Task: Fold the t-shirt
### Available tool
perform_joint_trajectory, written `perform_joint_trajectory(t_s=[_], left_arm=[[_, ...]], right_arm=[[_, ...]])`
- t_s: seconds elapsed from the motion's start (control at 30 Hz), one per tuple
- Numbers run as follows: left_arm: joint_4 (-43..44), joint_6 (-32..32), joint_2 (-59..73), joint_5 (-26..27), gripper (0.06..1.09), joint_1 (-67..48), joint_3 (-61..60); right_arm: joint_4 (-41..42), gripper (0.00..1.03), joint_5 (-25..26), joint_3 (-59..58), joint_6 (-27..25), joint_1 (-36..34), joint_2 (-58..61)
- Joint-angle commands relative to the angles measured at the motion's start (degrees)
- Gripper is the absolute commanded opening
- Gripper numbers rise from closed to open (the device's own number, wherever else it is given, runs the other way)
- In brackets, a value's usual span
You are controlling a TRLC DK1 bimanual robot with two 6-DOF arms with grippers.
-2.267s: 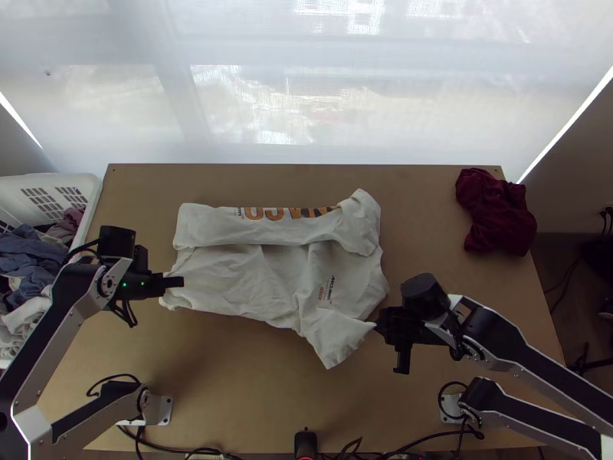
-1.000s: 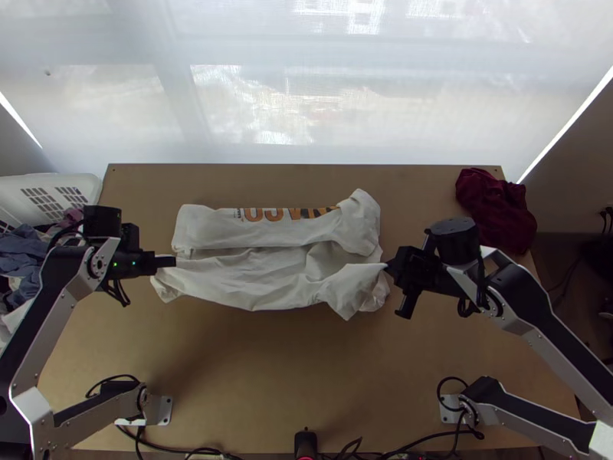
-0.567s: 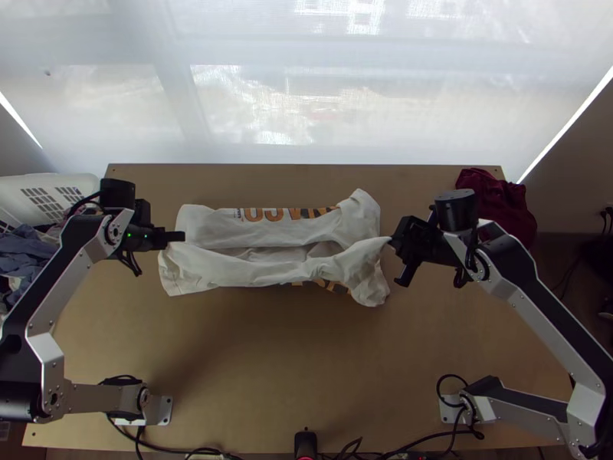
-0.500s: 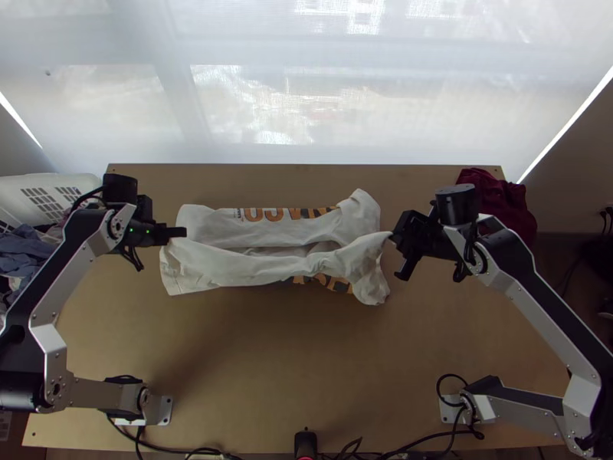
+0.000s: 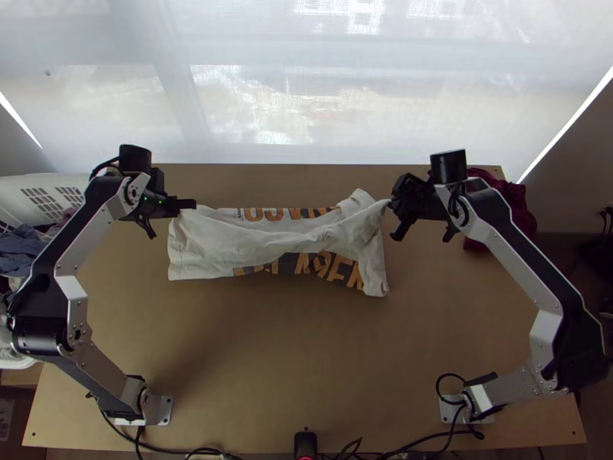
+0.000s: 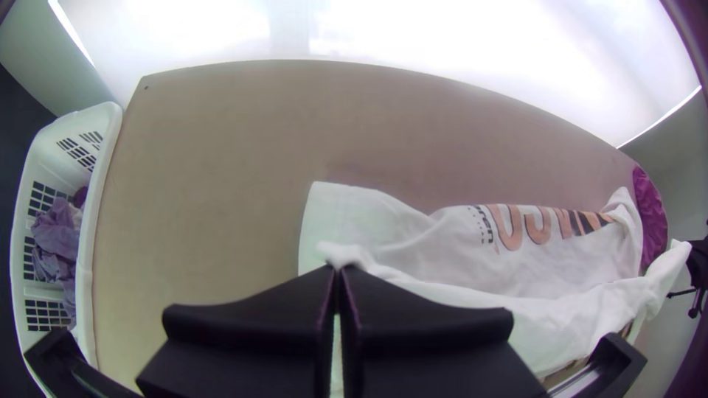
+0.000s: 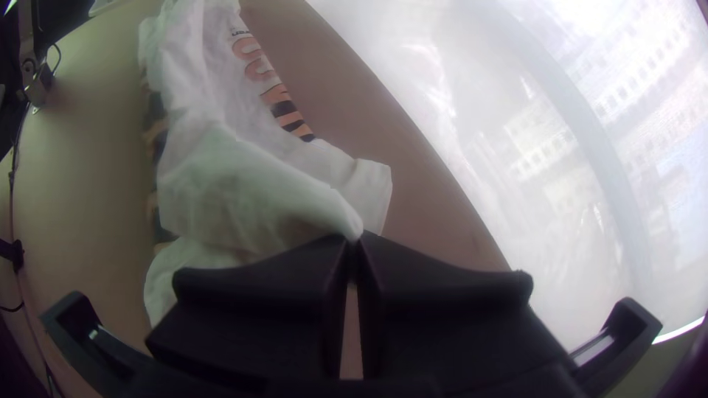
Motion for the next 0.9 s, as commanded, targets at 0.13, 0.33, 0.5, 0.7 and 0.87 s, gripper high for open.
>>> perform_joint_trajectory(t_s=[0.13,0.33,0.5,0.7,0.87], left_arm=[[-1.05,0.43,8.85,-1.72,0.09,0.54,9.67],[-1.40,0.43,11.93,-2.33,0.09,0.63,12.40],[-1.40,0.69,14.12,-3.12,0.09,0.63,13.28],[-1.40,0.87,17.02,-3.92,0.09,0.63,15.48],[-1.40,0.87,20.45,-5.06,0.09,0.63,19.25]], right_arm=[[-0.04,0.03,0.05,13.54,-1.19,-2.23,12.63],[-2.33,0.03,0.05,21.80,-2.16,-2.58,19.49],[-4.44,0.03,0.05,27.34,-2.60,-2.67,24.58],[-5.31,0.03,0.05,30.85,-2.95,-3.11,29.51],[-6.02,0.03,0.14,32.61,-2.95,-3.81,33.11]])
